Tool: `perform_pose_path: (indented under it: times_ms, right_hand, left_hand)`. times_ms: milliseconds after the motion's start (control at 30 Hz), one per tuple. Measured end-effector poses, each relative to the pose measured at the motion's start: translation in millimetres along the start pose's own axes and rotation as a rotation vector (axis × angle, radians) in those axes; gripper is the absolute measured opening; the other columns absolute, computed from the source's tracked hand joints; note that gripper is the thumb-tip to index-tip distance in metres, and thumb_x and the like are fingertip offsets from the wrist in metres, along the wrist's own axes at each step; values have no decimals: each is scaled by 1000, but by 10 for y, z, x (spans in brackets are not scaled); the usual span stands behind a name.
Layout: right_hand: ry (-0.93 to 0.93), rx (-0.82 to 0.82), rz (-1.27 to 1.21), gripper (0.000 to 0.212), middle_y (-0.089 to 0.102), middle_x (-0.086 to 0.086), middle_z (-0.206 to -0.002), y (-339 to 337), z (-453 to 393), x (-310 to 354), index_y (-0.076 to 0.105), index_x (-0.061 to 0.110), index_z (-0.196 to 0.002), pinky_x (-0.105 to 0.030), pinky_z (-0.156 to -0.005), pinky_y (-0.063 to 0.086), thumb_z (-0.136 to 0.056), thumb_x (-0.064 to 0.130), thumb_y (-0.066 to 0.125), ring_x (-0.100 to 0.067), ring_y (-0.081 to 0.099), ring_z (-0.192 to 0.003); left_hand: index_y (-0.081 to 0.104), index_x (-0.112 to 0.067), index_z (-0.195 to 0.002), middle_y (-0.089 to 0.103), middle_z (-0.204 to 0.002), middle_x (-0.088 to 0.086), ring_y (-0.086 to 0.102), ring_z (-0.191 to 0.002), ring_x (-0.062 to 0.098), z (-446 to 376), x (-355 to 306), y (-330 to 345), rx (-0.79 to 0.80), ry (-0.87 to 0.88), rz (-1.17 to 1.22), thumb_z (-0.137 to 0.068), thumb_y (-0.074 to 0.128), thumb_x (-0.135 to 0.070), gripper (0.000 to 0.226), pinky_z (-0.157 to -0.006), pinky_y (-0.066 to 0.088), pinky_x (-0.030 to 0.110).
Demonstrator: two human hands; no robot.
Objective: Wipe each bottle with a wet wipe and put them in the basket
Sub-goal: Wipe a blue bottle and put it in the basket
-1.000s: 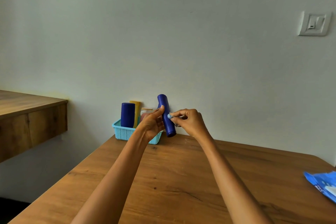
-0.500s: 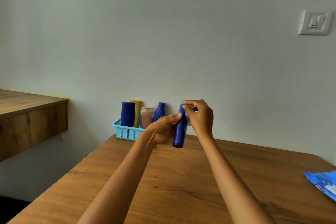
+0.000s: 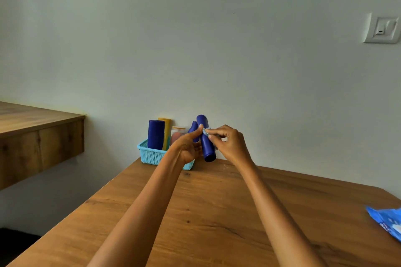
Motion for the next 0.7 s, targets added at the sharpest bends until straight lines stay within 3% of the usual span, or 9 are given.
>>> perform_pose_path:
  times_ms: [167,233,267,333,367,433,500,600,700]
  right_hand:
    - [88,280,-37,8,67,15,-73,-87,-6,7,76,29,-79,-9,-62,45,-71,27,76,3,61,-71]
    - [118,314,-111,9,72,5,-76,-160,4,-17,74,34,-70,-12,-65,50,-71,25,72,-3,66,-72]
    - [129,244,-164,17,73,-5,-79,-197,0,-46,74,36,-69,-18,-68,53,-75,21,69,-11,67,-72]
    - [162,-12,-260,24,71,-15,-90,-270,-24,-116,74,33,-85,-31,-78,56,-86,13,61,-25,67,-79]
    - [181,-137,-279,21,68,-12,-100,-299,-38,-153,71,26,-99,-31,-82,55,-89,13,58,-23,65,-87]
    - [218,-298,-244,30,57,-5,-119,-327,-62,-194,59,17,-122,-20,-85,50,-93,14,55,-11,56,-102]
    - [193,-340,-178,38,50,-5,-127,-318,-80,-187,51,14,-132,-16,-89,43,-94,11,51,-8,49,-110]
    - [107,-297,-16,41,47,-10,-132,-213,-60,-135,47,7,-135,-11,-93,34,-94,4,48,-17,49,-119]
    - [101,-225,60,42,47,-8,-136,-83,-41,-140,44,9,-137,-8,-90,33,-96,3,42,-19,49,-121]
  left_hand:
    - [41,-2,-136,57,-113,21,60,-89,30,-18,38,-52,6,-24,-18,-88,64,-25,58,-81,50,41]
    - [40,-4,-137,57,-116,22,60,-90,31,-1,50,-38,19,-45,-29,-88,63,-25,58,-75,51,41]
    - [39,-5,-137,57,-118,22,61,-91,31,8,48,-23,32,-51,-26,-88,63,-24,58,-73,51,41]
    - [37,-5,-138,57,-122,24,61,-96,33,21,54,22,60,-58,-24,-87,64,-23,60,-77,50,43]
    - [36,-4,-137,56,-125,25,60,-100,34,25,66,46,72,-64,-30,-86,65,-22,61,-81,50,44]
    - [38,-1,-135,55,-128,26,58,-110,36,19,105,76,91,-84,-52,-85,66,-22,61,-93,48,46]
    - [42,1,-129,57,-126,25,56,-115,37,9,143,97,111,-104,-75,-84,67,-22,56,-100,45,46]
    - [53,-1,-111,64,-105,22,62,-99,33,40,167,155,163,-115,-137,-82,68,-23,40,-90,49,43]
    - [56,-2,-106,64,-101,20,62,-94,32,52,168,180,188,-113,-166,-83,67,-23,32,-91,48,44]
Point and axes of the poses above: each hand's wrist, its own z-axis away from the middle knuckle, its own y-axis out of the palm, x = y × z, the point moved 3 cm from there along -z, towards the middle knuckle
